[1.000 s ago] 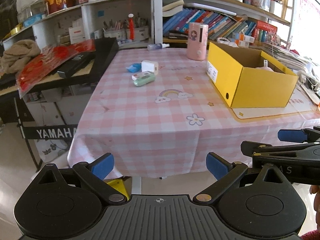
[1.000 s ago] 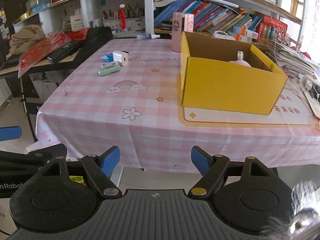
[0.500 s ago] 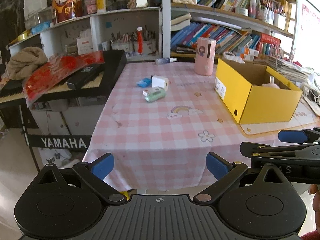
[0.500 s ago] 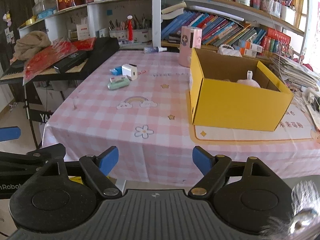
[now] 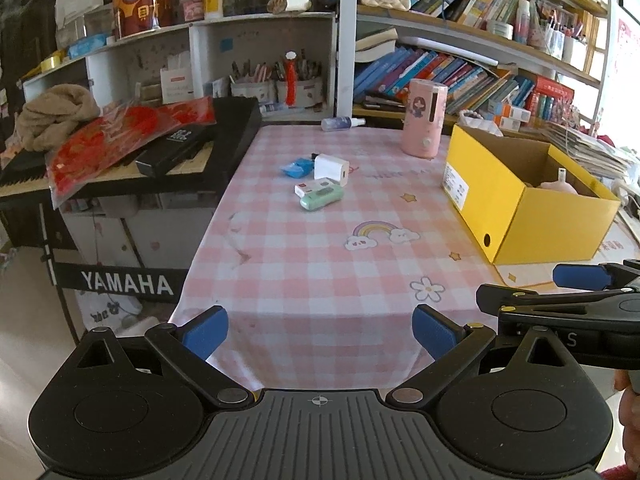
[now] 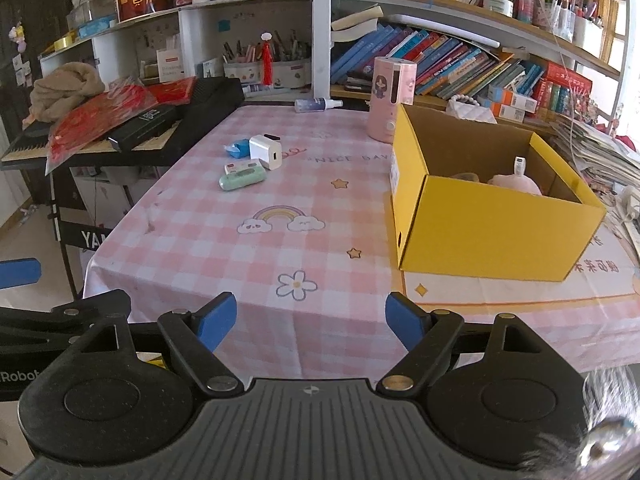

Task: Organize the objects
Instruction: 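Grasp the white charger block with the right tool while the left tool grasps the mint-green case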

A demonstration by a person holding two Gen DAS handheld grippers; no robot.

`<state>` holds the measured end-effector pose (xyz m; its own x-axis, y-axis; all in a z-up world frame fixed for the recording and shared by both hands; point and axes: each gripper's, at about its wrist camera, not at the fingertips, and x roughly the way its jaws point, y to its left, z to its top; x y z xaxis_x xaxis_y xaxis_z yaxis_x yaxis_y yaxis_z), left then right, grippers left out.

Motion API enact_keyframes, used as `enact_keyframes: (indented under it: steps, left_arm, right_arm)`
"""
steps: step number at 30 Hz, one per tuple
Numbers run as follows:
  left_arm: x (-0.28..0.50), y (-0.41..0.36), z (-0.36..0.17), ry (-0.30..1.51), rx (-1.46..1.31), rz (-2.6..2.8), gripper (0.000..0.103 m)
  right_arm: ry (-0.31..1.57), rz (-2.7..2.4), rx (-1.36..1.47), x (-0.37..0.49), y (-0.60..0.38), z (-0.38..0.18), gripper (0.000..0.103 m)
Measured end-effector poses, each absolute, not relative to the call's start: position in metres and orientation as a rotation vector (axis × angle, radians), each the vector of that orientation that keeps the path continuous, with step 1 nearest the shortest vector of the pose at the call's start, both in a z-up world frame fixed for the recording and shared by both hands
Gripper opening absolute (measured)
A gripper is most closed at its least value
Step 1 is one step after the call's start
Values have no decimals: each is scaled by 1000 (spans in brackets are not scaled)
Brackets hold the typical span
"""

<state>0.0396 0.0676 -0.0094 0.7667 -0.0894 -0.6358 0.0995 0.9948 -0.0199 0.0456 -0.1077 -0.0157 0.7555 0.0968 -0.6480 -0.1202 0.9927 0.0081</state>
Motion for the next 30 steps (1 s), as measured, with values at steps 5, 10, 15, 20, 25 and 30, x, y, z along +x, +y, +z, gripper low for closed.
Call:
enact_keyframes:
  steps: [5, 10, 15, 20, 25, 30]
  left_arm:
    - [62, 67, -11, 697, 15, -90, 100]
    - [90, 67, -12, 704, 7, -72, 100]
    - [123, 67, -12, 705, -4, -49, 100]
    - [153, 65, -15, 715, -19, -22, 100]
    - [181, 60, -18, 731, -26, 1, 100]
    - [208, 56, -25, 752, -49, 28, 100]
  right_arm:
    - [717, 134, -34, 70, -107, -20, 81]
    - [721, 150, -42, 102, -106, -20, 81]
    - [721, 183, -44, 140, -106, -20, 80]
    - [717, 211, -52, 177, -106, -19, 79]
    - [731, 229, -56, 211, -108, -22, 79]
    - [732, 236, -50, 243, -113, -23, 79]
